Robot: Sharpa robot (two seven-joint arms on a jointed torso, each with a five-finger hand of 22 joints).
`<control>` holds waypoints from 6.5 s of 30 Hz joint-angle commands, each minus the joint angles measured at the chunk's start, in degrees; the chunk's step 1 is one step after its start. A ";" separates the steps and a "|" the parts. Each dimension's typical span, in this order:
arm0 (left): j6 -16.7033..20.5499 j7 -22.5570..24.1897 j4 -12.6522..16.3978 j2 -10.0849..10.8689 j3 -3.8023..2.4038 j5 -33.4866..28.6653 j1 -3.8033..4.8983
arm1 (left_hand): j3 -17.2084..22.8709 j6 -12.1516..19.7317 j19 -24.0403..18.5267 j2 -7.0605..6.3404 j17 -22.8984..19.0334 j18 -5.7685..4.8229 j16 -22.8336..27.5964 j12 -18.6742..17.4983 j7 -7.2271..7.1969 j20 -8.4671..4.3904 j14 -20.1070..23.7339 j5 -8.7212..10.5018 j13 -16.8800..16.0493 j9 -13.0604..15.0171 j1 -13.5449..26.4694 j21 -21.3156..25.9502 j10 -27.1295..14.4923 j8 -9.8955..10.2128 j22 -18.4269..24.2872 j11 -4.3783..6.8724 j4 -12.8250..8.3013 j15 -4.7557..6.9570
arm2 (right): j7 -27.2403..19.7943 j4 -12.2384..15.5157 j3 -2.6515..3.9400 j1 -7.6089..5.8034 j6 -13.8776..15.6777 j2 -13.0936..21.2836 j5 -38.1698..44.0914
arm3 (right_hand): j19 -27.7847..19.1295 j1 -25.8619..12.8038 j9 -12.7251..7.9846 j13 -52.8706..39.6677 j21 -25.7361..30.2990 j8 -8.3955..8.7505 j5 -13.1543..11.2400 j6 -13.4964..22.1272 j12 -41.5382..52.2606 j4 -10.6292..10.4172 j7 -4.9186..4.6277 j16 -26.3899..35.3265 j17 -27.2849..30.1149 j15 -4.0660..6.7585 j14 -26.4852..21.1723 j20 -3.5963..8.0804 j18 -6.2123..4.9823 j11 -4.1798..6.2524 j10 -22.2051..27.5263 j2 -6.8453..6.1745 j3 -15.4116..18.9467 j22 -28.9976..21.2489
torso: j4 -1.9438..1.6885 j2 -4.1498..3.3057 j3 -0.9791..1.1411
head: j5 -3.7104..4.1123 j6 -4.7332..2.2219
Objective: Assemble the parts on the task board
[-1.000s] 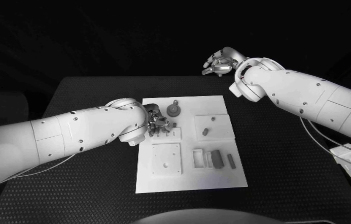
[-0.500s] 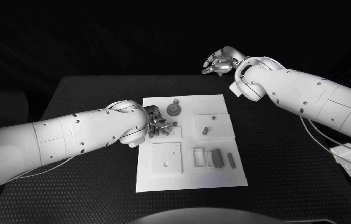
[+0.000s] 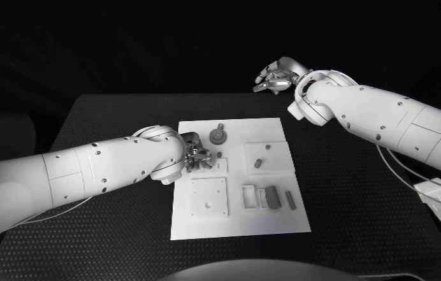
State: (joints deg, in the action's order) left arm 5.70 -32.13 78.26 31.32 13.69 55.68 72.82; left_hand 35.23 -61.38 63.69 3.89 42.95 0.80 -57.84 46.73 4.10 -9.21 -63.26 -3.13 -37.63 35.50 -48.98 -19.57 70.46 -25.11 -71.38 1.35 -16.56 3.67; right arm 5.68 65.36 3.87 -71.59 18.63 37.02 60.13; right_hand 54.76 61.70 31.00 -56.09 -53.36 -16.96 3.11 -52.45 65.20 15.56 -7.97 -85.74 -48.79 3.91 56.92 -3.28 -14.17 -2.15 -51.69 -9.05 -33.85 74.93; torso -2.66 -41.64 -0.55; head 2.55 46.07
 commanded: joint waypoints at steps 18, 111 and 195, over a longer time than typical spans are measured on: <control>-0.68 0.21 -0.37 -0.60 0.03 0.45 -0.51 | 0.21 -3.83 0.28 0.24 -0.64 0.21 -0.46 0.58 -3.22 -0.17 -0.17 -0.07 0.39 18.06 0.23 0.15 3.98 0.76 -0.24 3.61 0.14 0.13 | -0.67 -0.16 0.04 -0.02 -1.12 -0.19 -0.03 | -0.43 -0.21 -0.03 0.11 0.34 0.20 -0.23 0.14 -0.23 -0.18 -0.39 0.25 0.09 -0.14 -0.50 0.03 -0.83 -0.02 0.64 0.63 0.26 0.45 | -0.03 0.00 0.02 | 0.12 0.20; 4.53 1.63 1.65 0.30 0.02 5.44 -1.28 | -0.25 -6.89 2.66 -2.06 -5.18 0.48 -5.06 4.35 -3.11 -0.77 -1.02 0.06 2.38 12.10 -3.09 0.74 5.12 6.74 -2.68 3.73 0.07 0.78 | -0.52 0.13 0.03 0.35 -2.09 -0.01 -0.04 | -0.53 -0.42 0.02 0.17 0.39 0.19 -0.23 0.14 -0.12 -0.13 -0.40 0.17 0.10 -0.17 -0.64 -0.06 -0.83 -0.04 0.77 0.93 0.38 0.55 | -0.02 0.03 0.02 | 0.26 0.42; 0.79 1.59 1.01 -0.25 0.03 6.14 -2.07 | -0.49 -9.64 4.22 -3.03 -6.73 0.60 -7.21 6.78 -3.85 -1.08 -1.88 -0.74 2.23 10.54 -1.68 1.13 6.13 6.38 -3.64 4.30 1.02 1.01 | -0.42 -0.22 0.03 0.75 -3.09 -0.15 -0.04 | -0.66 -0.65 0.05 0.25 0.47 0.22 -0.23 0.19 -0.06 -0.04 -0.42 0.14 0.14 -0.19 -0.79 -0.12 -0.83 -0.06 0.91 0.89 0.52 0.61 | 0.00 0.00 0.04 | 0.35 1.01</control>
State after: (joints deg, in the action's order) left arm 8.68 -31.21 79.01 31.47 13.41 61.82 71.28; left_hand 34.59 -65.69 67.37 1.31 36.30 0.80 -64.81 53.20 4.36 -10.22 -65.11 -3.70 -35.32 46.07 -50.85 -18.68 73.80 -18.48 -74.95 2.45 -15.83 4.27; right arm 5.67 65.12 3.88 -70.88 16.37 36.92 60.11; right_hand 54.55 61.25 31.00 -55.94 -53.14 -16.97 3.11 -52.22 65.20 15.40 -7.99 -85.74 -48.73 3.85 56.56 -3.48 -14.17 -2.15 -51.29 -8.60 -33.69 74.93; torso -2.66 -41.65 -0.53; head 2.89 47.05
